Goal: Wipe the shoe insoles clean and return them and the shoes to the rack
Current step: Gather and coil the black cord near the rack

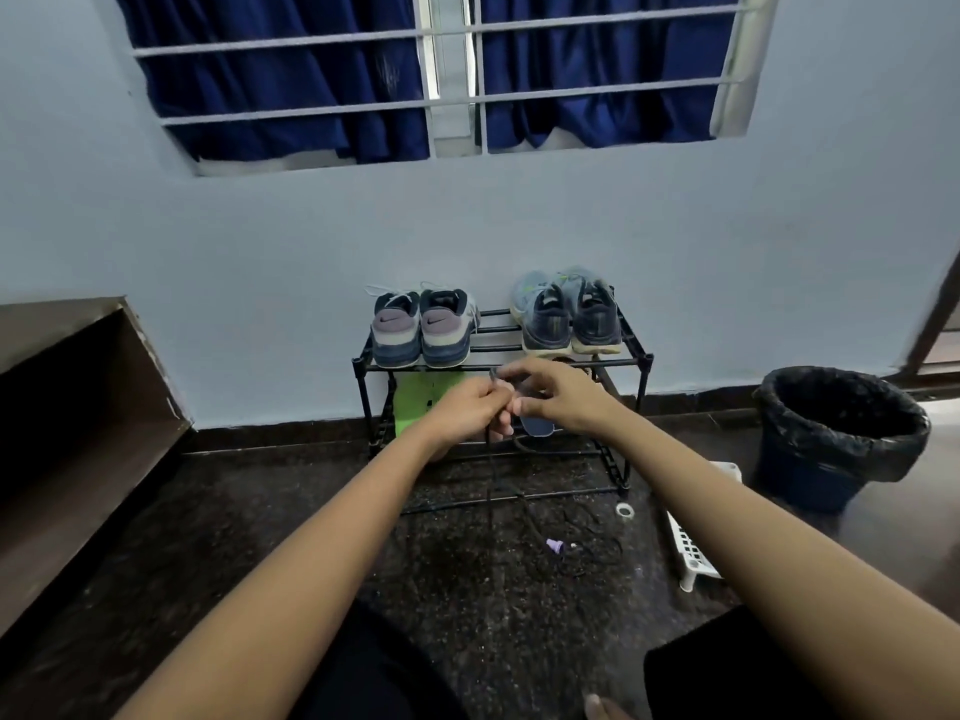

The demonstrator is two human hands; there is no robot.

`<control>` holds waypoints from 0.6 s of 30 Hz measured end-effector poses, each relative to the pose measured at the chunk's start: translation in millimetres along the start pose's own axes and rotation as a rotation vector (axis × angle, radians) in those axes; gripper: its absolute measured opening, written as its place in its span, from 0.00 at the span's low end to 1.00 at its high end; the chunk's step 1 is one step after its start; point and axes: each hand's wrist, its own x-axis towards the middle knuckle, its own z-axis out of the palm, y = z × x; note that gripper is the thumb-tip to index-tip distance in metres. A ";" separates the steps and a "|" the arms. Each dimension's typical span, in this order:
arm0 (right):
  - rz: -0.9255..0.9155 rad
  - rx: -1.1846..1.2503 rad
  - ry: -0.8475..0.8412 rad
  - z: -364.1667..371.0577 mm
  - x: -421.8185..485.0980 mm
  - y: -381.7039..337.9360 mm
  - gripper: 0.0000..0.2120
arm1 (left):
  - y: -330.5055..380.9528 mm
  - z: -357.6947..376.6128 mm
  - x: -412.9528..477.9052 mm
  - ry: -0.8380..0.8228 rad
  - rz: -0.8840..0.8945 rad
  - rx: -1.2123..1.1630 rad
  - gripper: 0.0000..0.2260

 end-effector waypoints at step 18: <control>0.311 -0.360 -0.116 9.8 6.6 27.1 0.09 | -8.4 -12.4 -26.2 0.052 0.048 -0.157 0.12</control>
